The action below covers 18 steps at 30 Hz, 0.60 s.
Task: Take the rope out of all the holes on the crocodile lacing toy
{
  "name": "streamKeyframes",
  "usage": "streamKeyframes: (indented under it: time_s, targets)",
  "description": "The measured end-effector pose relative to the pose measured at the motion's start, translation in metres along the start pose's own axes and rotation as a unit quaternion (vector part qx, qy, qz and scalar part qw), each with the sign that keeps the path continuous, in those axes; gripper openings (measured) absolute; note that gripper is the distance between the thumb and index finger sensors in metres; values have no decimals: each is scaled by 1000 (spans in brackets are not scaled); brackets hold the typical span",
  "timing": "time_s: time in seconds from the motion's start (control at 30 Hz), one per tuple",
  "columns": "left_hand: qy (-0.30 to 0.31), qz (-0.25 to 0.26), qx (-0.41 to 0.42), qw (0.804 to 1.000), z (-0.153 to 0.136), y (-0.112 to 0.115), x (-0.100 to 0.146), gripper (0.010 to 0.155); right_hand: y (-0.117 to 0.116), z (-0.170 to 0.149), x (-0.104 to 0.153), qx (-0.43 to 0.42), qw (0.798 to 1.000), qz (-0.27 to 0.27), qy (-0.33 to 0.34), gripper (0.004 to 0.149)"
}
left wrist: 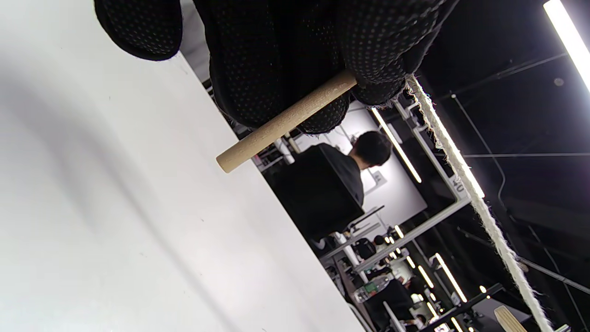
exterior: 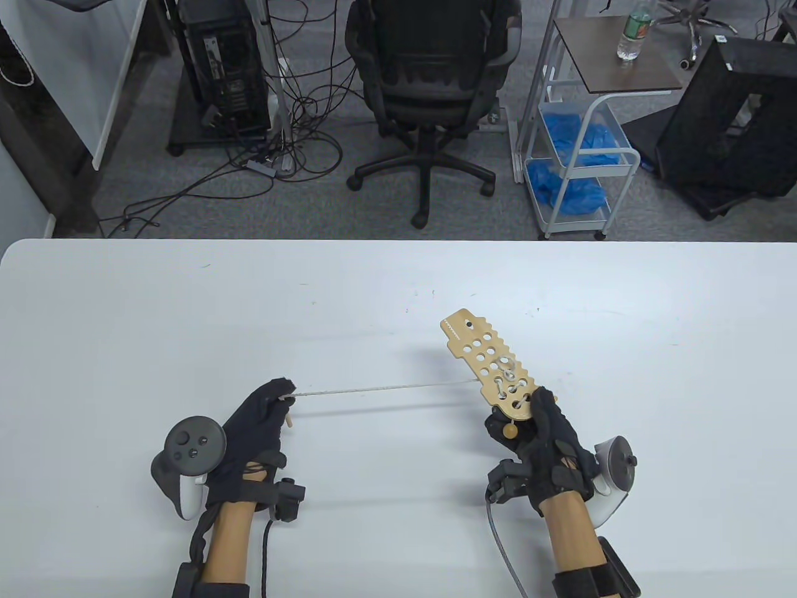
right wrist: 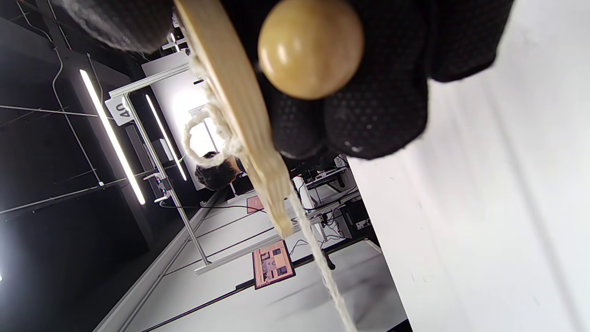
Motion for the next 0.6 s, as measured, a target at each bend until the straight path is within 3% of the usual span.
streamKeyframes:
  time_s: [0.6]
  targets:
    - [-9, 5, 3, 1000, -3, -2, -1, 47, 3, 2, 1, -11, 1000, -6, -4, 52]
Point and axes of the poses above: the tracker on the back of each hand, its own z axis roughly to the thumb side, its own x axis roughly from the fingertips to the wrist, y = z × x, the point moved 5 cm from there along -x, roughly from the wrist to the fingertips, and after that the axes turned 9 degrees about -y, right-handed, at the moved point
